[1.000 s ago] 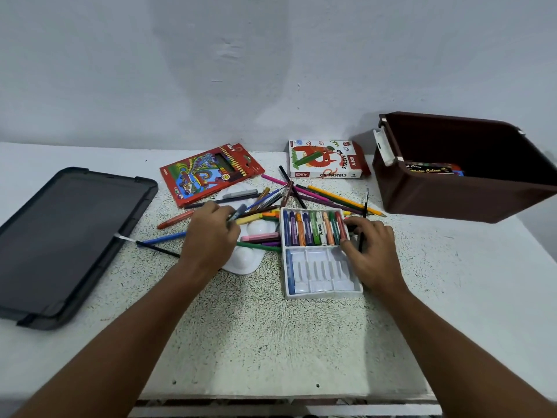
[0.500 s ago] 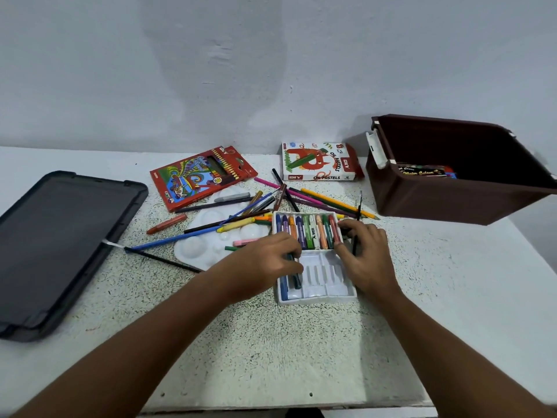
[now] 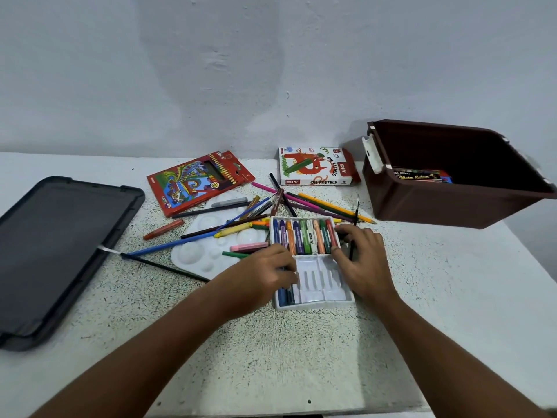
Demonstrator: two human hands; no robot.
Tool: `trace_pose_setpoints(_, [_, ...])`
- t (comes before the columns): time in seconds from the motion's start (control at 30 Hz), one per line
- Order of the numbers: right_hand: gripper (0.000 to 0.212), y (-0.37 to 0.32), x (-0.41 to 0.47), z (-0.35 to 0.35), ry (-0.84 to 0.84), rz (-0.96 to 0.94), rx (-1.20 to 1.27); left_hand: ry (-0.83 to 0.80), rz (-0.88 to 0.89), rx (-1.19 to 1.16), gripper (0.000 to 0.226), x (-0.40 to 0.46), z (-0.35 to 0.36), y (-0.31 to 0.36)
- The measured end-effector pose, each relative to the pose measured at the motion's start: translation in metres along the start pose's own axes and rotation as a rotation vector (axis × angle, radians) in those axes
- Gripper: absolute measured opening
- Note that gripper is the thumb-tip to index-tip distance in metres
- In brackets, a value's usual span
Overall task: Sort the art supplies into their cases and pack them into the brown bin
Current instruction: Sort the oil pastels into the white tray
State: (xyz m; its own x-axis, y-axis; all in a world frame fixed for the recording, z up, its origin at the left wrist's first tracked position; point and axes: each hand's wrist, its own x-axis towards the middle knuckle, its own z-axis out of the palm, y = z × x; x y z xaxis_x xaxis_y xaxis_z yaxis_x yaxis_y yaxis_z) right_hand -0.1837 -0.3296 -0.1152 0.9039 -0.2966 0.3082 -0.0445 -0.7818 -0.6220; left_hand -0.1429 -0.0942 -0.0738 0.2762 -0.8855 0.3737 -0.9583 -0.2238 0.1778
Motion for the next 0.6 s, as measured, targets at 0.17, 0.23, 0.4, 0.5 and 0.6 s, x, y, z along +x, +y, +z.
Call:
trace_pose_setpoints(0.17, [0.043, -0.0001, -0.0001, 0.0004, -0.004, -0.001, -0.010, 0.054, -0.038, -0.042, 0.009, -0.0042, 0.0034, 0.0034])
trace_pose_setpoints(0.23, [0.042, -0.0005, -0.0005, 0.0005, -0.002, -0.001, -0.006, 0.062, -0.036, -0.039, 0.006, -0.0047, 0.0051, 0.0024])
trace_pose_setpoints(0.4, [0.042, -0.0007, 0.0003, 0.0005, 0.004, -0.009, -0.013, 0.017, -0.083, -0.029, 0.011, -0.0055, 0.0069, 0.0019])
trace_pose_setpoints(0.5, [0.042, -0.0005, 0.0001, 0.0008, 0.008, -0.007, -0.010, -0.018, -0.099, -0.012, 0.012, -0.0051, 0.0090, -0.0001])
trace_pose_setpoints(0.6, [0.043, -0.0001, 0.0003, 0.0010, 0.009, -0.006, -0.011, 0.062, -0.124, -0.056, 0.016, -0.0032, 0.0022, 0.0011])
